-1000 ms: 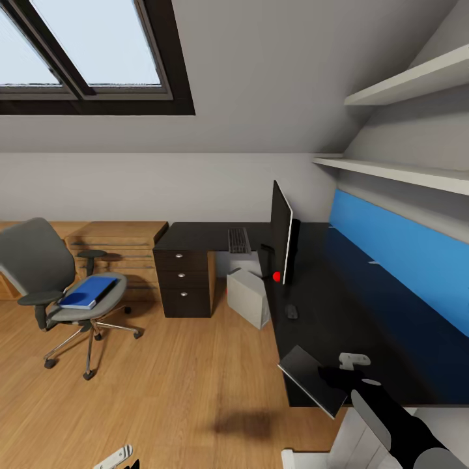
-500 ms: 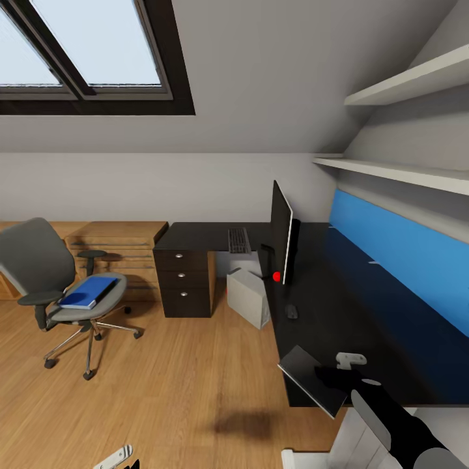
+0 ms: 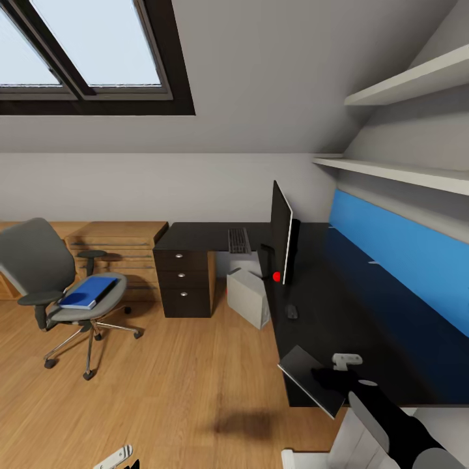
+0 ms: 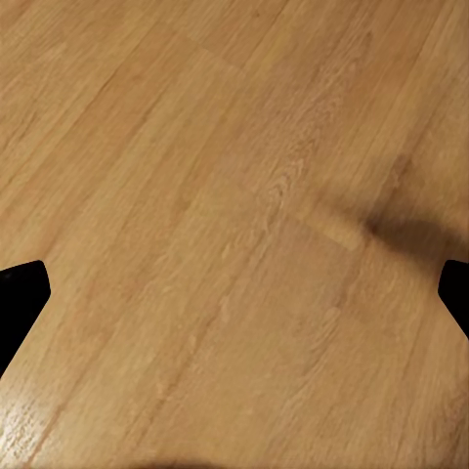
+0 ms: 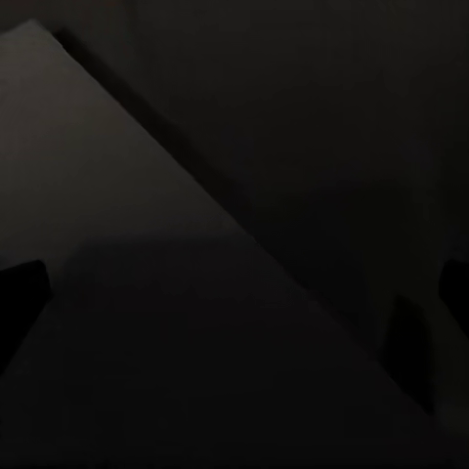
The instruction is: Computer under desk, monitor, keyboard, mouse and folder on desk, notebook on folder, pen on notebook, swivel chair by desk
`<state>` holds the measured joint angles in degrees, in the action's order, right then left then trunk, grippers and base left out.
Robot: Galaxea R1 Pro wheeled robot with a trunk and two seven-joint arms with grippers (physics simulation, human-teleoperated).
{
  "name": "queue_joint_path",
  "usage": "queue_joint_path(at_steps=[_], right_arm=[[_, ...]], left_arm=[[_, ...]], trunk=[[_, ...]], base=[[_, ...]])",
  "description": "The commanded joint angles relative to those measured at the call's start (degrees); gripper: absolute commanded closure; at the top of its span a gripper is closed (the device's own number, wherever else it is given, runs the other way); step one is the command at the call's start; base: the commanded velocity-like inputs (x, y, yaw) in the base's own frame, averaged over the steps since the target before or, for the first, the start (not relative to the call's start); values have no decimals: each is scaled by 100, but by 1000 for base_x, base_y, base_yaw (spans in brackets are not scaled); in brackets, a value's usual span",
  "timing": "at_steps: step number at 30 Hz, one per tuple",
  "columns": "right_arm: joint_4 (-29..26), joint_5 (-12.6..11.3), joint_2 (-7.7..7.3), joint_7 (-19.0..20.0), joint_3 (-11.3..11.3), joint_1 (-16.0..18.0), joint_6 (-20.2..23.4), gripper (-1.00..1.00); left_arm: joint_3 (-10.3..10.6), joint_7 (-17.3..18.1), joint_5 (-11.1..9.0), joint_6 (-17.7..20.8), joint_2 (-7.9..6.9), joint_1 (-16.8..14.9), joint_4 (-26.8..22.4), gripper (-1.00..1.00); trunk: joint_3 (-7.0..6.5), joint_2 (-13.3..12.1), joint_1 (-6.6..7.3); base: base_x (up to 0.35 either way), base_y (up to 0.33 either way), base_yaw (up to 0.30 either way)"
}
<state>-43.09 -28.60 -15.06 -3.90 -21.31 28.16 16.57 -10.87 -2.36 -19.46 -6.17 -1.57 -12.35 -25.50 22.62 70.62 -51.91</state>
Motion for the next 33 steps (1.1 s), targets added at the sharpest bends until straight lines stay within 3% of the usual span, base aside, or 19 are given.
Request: queue_joint_path(at_steps=[1, 18, 25, 33], right_arm=[[8, -126, -6, -24, -67, -4, 13, -100], [80, -125, -8, -23, -110, -4, 13, -100], [81, -128, -14, -23, -103, -4, 13, -100], [82, -128, -20, -23, -102, -4, 13, -100]], left_arm=[[14, -10, -58, -16, -1, -4, 1, -100], [14, -18, -58, -16, -1, -4, -7, -100], [14, -19, -58, -16, -1, -4, -7, -100], [14, -19, -58, -16, -1, -4, -8, -100]], trunk=[[8, 3, -1], [8, 3, -1], [134, 284, -154], [134, 284, -154]], base=[[0, 0, 0], [0, 0, 0], [0, 0, 0], [0, 0, 0]])
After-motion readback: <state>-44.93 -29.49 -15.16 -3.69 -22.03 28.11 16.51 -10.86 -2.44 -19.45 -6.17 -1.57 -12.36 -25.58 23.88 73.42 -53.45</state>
